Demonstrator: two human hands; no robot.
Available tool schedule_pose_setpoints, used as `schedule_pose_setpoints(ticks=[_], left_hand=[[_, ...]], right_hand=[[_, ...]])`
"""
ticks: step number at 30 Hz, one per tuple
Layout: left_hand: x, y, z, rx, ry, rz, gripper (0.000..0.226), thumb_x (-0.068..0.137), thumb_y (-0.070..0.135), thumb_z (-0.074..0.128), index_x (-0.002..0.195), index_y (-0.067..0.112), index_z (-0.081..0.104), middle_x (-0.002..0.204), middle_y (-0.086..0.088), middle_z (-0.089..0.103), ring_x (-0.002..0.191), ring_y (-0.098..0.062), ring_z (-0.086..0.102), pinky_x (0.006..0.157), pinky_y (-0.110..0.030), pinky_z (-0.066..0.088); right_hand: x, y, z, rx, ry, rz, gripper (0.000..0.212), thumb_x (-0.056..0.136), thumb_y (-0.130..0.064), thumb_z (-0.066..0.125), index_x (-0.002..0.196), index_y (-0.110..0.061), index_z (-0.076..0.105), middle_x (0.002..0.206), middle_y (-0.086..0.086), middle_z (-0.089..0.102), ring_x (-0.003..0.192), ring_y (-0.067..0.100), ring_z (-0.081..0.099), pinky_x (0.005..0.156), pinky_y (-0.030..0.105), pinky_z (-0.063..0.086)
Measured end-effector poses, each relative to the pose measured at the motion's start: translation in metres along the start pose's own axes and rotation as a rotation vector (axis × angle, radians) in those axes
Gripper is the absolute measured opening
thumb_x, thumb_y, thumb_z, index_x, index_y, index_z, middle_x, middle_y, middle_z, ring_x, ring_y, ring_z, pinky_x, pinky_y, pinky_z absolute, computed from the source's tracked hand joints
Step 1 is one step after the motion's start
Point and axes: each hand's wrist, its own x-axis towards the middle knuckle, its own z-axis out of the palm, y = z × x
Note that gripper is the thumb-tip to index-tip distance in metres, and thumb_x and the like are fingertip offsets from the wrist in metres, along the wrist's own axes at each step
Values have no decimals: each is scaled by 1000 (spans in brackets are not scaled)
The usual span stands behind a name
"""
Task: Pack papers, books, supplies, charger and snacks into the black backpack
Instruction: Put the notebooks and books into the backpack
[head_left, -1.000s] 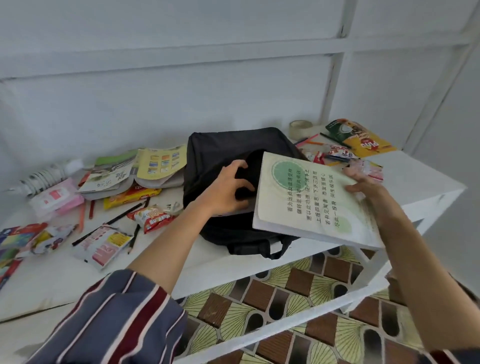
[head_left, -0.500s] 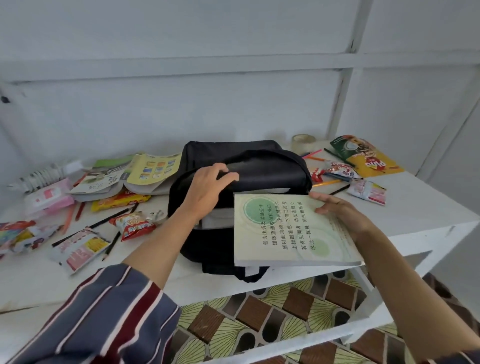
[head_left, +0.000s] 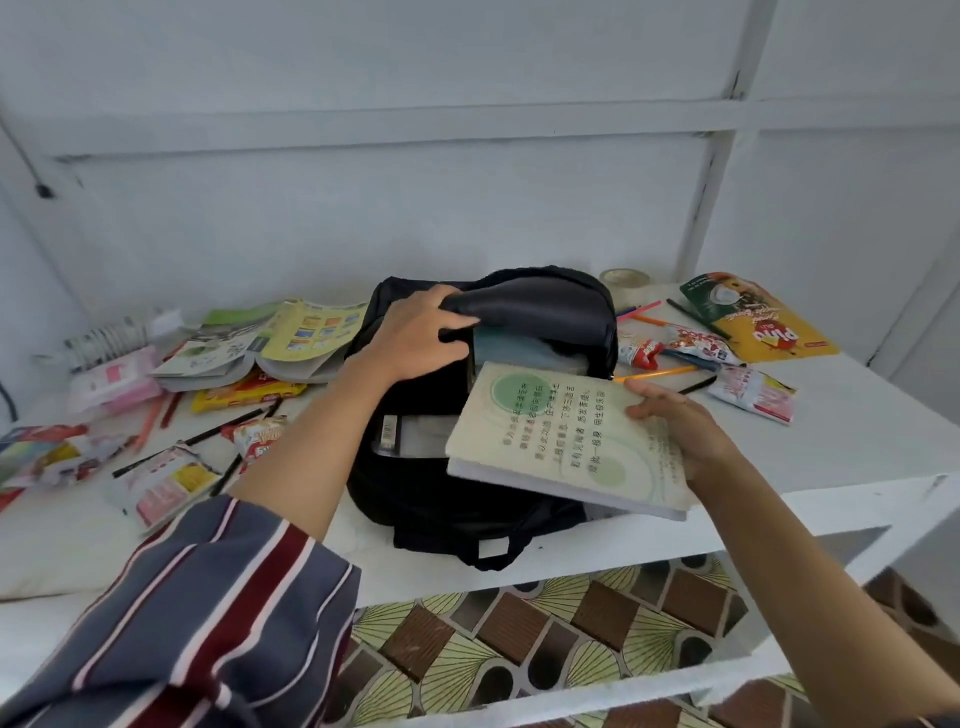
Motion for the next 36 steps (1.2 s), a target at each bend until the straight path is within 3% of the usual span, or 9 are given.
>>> schedule_pose_setpoints(ticks=[9, 12, 16, 20, 25, 28, 30, 34, 36], left_hand=[[12, -7, -8, -89, -97, 8, 47, 76, 38, 73, 121, 26, 63, 139, 5, 42, 124, -17, 40, 102, -33, 32], [13, -9, -8, -82, -100, 21, 54, 72, 42, 76, 122, 27, 62, 137, 7, 43, 123, -16, 40, 102, -32, 32], [13, -10, -11, -92, -94, 20, 56, 71, 42, 76, 123, 28, 60, 138, 7, 43, 124, -15, 40, 101, -32, 32], [16, -11, -16, -89, -103, 40, 54, 73, 41, 75, 123, 27, 60, 131, 6, 46, 117, -16, 45, 97, -33, 37], [18, -13, -18, -98, -95, 58, 46, 77, 28, 70, 122, 26, 61, 130, 6, 48, 114, -15, 47, 93, -31, 39], [19, -14, -20, -104, -104, 61, 45, 76, 21, 68, 120, 27, 63, 128, 5, 49, 111, -16, 48, 92, -33, 42], [19, -14, -21, -111, -112, 60, 44, 75, 18, 68, 118, 26, 64, 127, 4, 50, 110, -17, 49, 92, -35, 43], [18, -13, -23, -129, -121, 65, 40, 76, 17, 68, 115, 24, 66, 126, 4, 50, 108, -16, 49, 90, -36, 44], [17, -12, -23, -130, -123, 56, 39, 75, 16, 68, 114, 23, 66, 127, 5, 50, 108, -16, 49, 90, -34, 43]], right_hand=[[-5, 36, 56, 215, 516, -231, 21, 83, 4, 58, 76, -15, 60, 79, 1, 59, 78, 21, 59, 64, 26, 53], [1, 45, 87, 131, 588, -305, 10, 90, -4, 55, 90, -14, 58, 88, -2, 56, 90, 17, 54, 77, 25, 44], [14, 47, 108, -31, 340, -92, 44, 90, -17, 58, 130, -18, 38, 124, 8, 48, 100, 20, 54, 79, 30, 49], [2, 23, 90, -684, 0, -7, 71, 86, -29, 62, 143, -30, 19, 94, 8, 58, 60, 18, 52, 45, 25, 44], [-5, 14, 75, -1633, 179, -533, 61, 86, -40, 61, 140, -37, 34, 125, 5, 49, 113, 24, 50, 87, 32, 43], [7, 35, 83, -1694, 0, -753, 47, 78, -35, 71, 124, -37, 58, 128, 10, 52, 116, 31, 53, 99, 41, 41], [24, 46, 80, -1669, 25, -821, 43, 64, -28, 84, 105, -34, 71, 111, 15, 65, 97, 36, 65, 86, 49, 50], [47, 37, 78, -1577, 94, -703, 36, 90, -29, 58, 126, -36, 57, 138, 11, 47, 128, 30, 43, 109, 39, 29], [55, 34, 77, -1518, 127, -708, 34, 90, -27, 59, 124, -34, 59, 137, 11, 49, 126, 31, 43, 107, 38, 33]])
